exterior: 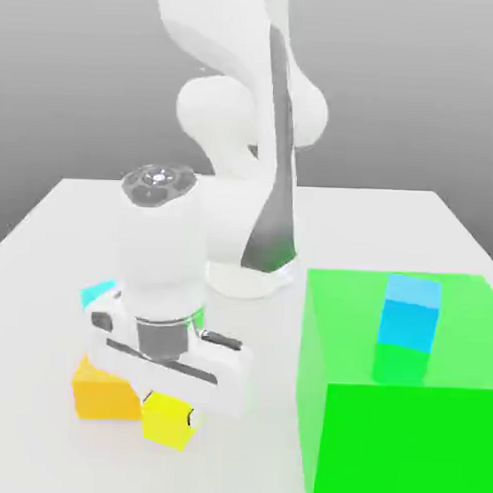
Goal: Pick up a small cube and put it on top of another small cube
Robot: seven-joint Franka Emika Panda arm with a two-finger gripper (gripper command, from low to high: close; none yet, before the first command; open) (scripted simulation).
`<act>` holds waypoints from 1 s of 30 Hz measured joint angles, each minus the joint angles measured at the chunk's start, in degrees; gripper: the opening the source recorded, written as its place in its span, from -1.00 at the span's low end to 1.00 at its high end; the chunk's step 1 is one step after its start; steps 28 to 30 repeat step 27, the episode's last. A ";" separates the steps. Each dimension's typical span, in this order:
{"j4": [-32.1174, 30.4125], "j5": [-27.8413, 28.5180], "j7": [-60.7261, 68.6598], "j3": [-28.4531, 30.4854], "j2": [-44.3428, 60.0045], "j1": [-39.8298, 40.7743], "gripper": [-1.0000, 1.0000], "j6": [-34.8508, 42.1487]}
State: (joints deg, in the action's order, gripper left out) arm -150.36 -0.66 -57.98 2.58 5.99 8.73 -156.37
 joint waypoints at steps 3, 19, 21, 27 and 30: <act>-2.85 0.76 -1.37 0.79 -6.23 0.54 -1.00 3.37; -17.93 2.88 -7.20 0.76 -36.49 5.58 -1.00 18.52; -19.01 2.90 -7.28 0.76 -33.74 5.73 -1.00 14.70; -20.76 2.93 -7.26 0.76 -26.59 5.85 1.00 5.80; -20.76 2.93 -7.26 0.76 -26.59 5.85 1.00 5.80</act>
